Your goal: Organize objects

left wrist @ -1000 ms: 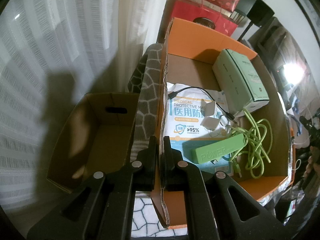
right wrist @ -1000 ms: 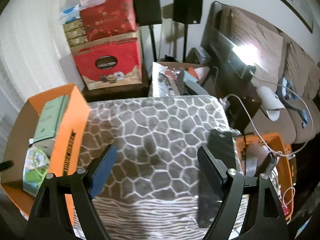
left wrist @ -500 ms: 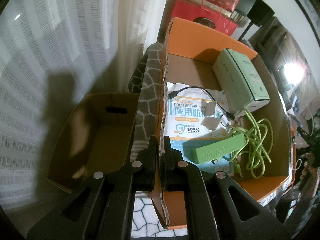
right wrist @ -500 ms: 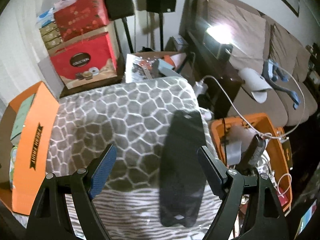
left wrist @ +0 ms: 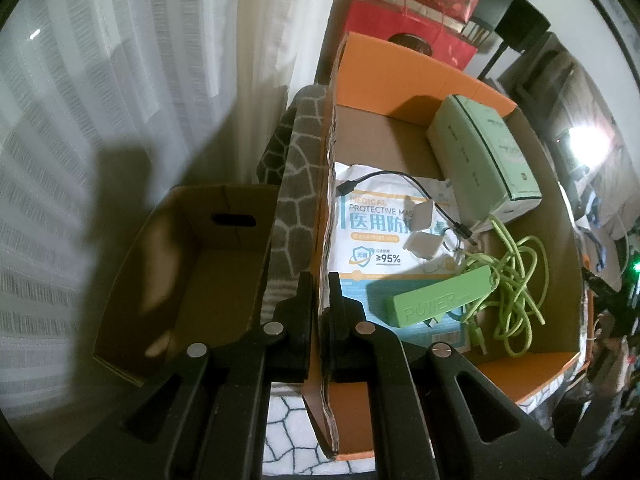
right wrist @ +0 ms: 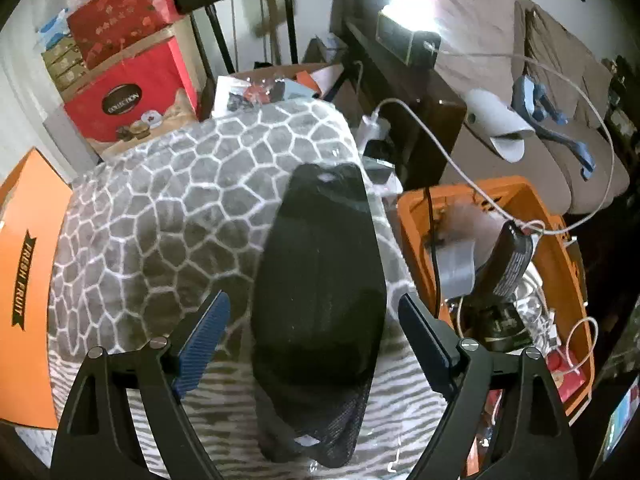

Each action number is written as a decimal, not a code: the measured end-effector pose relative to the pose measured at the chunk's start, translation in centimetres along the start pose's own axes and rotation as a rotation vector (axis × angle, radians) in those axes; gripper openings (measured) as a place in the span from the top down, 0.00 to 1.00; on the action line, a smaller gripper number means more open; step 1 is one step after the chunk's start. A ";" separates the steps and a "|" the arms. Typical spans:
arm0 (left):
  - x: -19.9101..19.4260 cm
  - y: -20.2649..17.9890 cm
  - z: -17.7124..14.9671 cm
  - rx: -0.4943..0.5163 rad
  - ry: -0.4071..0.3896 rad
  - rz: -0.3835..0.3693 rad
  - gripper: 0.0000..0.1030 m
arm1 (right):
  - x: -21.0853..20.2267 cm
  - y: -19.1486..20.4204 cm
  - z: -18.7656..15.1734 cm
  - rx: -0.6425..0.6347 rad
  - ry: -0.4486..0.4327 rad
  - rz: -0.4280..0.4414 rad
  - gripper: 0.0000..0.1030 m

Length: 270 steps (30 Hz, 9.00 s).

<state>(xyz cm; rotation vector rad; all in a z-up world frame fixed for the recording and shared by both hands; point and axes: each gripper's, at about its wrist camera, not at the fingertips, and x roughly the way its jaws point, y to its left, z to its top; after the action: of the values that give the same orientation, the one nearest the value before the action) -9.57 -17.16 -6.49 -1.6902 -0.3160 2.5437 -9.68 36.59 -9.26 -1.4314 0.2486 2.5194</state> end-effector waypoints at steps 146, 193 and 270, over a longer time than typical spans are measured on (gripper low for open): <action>0.3 -0.6 -0.5 -0.021 0.015 -0.019 0.93 | -9.2 37.9 -4.2 -0.531 -0.116 0.382 0.18; -7.9 -9.2 -2.4 0.112 -0.260 -0.007 0.01 | -13.6 21.8 -2.2 -0.361 -0.224 0.266 0.02; -10.3 -17.4 -12.9 0.218 -0.351 0.000 0.00 | -19.1 10.3 -12.4 -0.206 -0.306 0.209 0.00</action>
<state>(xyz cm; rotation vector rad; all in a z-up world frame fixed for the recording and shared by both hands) 5.39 -0.28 1.65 -1.1699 -0.0522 2.7501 7.08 21.22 1.24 -1.1096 0.0898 2.9644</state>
